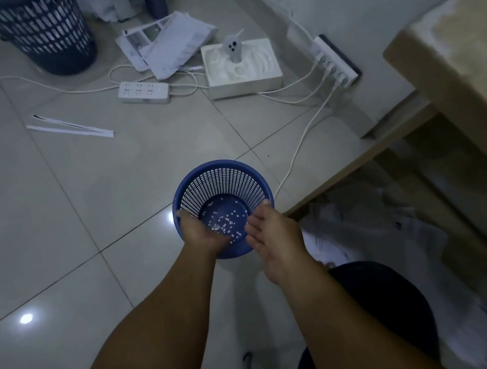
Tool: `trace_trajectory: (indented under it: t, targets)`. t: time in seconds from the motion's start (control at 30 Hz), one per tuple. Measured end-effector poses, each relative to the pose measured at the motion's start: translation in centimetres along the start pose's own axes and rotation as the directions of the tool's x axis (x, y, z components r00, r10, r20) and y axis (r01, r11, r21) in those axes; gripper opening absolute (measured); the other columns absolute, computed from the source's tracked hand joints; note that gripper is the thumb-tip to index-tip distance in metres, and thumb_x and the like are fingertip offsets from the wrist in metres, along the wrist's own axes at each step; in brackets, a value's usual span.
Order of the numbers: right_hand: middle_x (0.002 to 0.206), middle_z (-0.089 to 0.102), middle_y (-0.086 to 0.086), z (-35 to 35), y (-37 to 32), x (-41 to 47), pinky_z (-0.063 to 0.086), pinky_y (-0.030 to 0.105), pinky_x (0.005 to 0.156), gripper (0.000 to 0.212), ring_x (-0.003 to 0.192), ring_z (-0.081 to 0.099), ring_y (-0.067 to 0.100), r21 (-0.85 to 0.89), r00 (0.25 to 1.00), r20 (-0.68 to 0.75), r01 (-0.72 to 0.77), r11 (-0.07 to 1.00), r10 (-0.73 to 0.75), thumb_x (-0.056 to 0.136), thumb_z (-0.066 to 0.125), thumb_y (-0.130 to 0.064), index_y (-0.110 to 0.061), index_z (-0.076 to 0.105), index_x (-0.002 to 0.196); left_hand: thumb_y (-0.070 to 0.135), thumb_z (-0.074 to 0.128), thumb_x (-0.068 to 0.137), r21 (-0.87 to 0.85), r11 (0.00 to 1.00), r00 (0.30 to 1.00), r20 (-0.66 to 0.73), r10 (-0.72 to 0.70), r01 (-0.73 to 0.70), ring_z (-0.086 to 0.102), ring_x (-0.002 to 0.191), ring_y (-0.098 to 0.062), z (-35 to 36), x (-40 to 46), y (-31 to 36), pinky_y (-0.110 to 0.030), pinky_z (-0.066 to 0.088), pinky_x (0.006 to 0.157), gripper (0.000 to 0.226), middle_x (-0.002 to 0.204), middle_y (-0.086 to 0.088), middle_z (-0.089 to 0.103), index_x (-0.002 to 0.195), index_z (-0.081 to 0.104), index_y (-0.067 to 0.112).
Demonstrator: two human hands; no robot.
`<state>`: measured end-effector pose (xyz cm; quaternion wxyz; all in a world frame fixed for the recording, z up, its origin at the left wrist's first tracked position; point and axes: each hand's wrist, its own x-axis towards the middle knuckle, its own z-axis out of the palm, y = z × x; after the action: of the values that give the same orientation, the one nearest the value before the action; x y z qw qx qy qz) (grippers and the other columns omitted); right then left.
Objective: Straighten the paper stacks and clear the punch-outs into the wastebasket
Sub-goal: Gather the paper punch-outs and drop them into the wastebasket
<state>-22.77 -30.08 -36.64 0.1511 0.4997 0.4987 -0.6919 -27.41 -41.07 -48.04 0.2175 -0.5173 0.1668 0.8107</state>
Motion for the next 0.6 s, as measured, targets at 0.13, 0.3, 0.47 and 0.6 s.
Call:
trace_trajectory:
  t: [0.13, 0.3, 0.47, 0.6]
  targets:
    - [0.14, 0.05, 0.028, 0.5, 0.1, 0.5, 0.039, 0.049, 0.108, 0.056, 0.131, 0.047, 0.042, 0.029, 0.998, 0.015, -0.06, 0.998, 0.059, 0.1, 0.05, -0.037, 0.009, 0.05, 0.132, 0.083, 0.044, 0.07, -0.017, 1.0, 0.998, 0.068, -0.011, 0.013, 0.052, 0.12, -0.043, -0.2, -0.2, 0.2, -0.064, 0.04, 0.099, 0.095, 0.133, -0.018, 0.054, 0.135, 0.049, 0.014]
    - [0.147, 0.049, 0.014, 0.7, -0.3, -0.3, 0.038, 0.042, 0.109, 0.065, 0.134, 0.047, 0.031, 0.099, 0.979, 0.031, -0.203, 0.974, 0.2, 0.098, 0.047, -0.048, -0.002, 0.042, 0.143, 0.078, 0.031, 0.082, 0.088, 0.996, 1.0, -0.018, 0.007, -0.005, 0.04, 0.134, -0.042, 0.2, -0.7, 0.1, -0.06, 0.031, 0.11, 0.09, 0.146, -0.015, 0.044, 0.146, 0.037, 0.015]
    - [0.14, 0.056, 0.013, 0.1, 0.1, -0.8, 0.043, 0.04, 0.107, 0.061, 0.128, 0.055, 0.028, 0.05, 0.99, 0.034, -0.137, 0.989, 0.135, 0.099, 0.044, -0.05, -0.004, 0.049, 0.139, 0.064, 0.031, 0.092, 0.12, 0.992, 0.998, -0.041, 0.05, -0.045, 0.044, 0.133, -0.035, 0.1, -0.8, -0.1, -0.05, 0.03, 0.114, 0.074, 0.143, -0.015, 0.048, 0.144, 0.039, 0.011]
    - [0.105, 0.073, 0.006, -0.6, -0.1, -1.6, 0.056, 0.033, 0.086, 0.042, 0.096, 0.068, 0.018, -0.031, 1.0, -0.011, -0.009, 0.999, 0.009, 0.098, 0.049, -0.045, -0.011, 0.066, 0.115, 0.048, 0.038, 0.098, 0.174, 0.982, 0.995, -0.061, 0.082, -0.071, 0.06, 0.083, -0.02, 1.0, -2.8, -0.8, -0.033, 0.047, 0.079, 0.044, 0.094, -0.007, 0.063, 0.102, 0.061, 0.01]
